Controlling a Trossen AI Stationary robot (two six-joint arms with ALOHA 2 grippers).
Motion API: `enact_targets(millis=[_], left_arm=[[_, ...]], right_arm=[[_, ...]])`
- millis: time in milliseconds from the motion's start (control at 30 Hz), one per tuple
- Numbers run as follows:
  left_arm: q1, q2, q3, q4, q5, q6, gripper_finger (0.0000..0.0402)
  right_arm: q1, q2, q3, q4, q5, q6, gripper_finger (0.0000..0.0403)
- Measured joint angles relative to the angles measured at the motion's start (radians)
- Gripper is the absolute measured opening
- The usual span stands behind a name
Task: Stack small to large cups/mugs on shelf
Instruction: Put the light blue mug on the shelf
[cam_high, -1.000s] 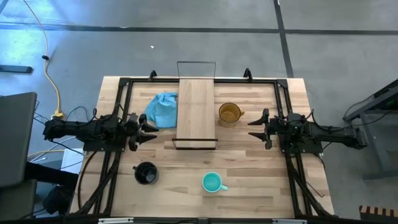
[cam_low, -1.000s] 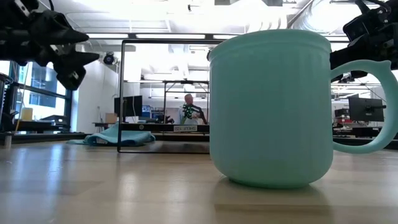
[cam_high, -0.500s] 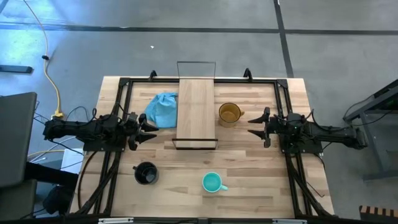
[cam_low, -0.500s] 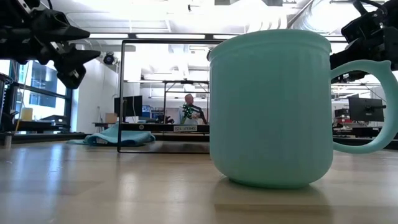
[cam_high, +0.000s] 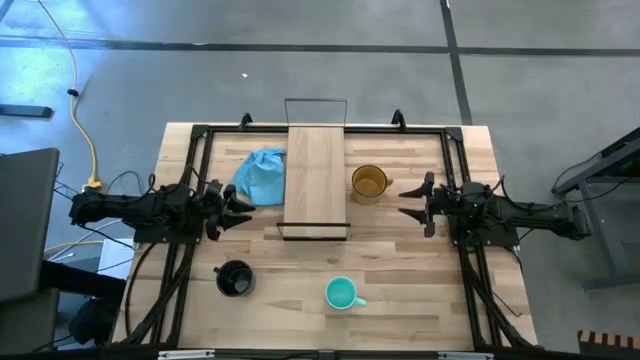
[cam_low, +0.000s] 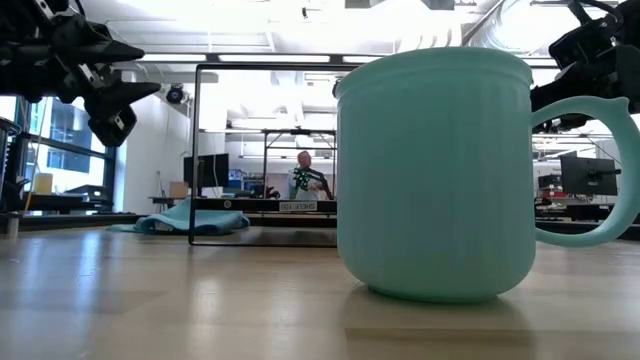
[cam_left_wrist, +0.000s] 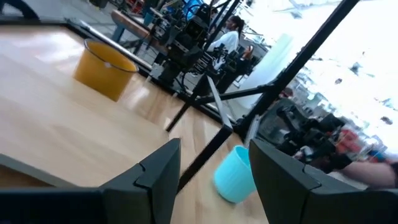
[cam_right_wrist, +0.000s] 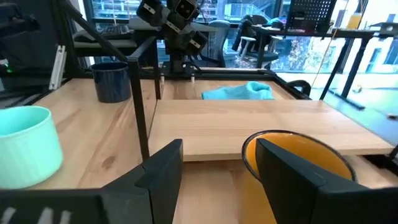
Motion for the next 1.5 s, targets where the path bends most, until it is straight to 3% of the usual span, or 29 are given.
enact_targets(millis=[367, 767, 1000, 1233, 1367, 1500], left_arm=[[0.0, 0.0, 0.0, -0.006, -0.002, -0.074, 0.0179], [0.0, 0.0, 0.0, -0.005, 0.003, -0.141, 0.0179], [0.0, 0.0, 0.0, 0.007, -0.003, -0.166, 0.0179], [0.0, 0.0, 0.0, 0.082, 0.057, -0.388, 0.0179], [-0.001, 0.0, 0.0, 0.099, 0.122, -0.438, 0.0179], [-0.001, 0.0, 0.0, 0.095, 0.122, -0.415, 0.0179]], right_arm=[[0.0, 0.0, 0.0, 0.137, 0.005, 0.33, 0.0195], [0.0, 0.0, 0.0, 0.166, 0.001, 0.739, 0.0195], [0.0, 0.0, 0.0, 0.165, 0.008, 0.839, 0.0195], [0.0, 0.0, 0.0, 0.165, 0.008, 0.943, 0.0195], [0.0, 0.0, 0.0, 0.165, 0.008, 0.923, 0.0195], [0.0, 0.0, 0.0, 0.164, 0.009, 0.908, 0.0195]])
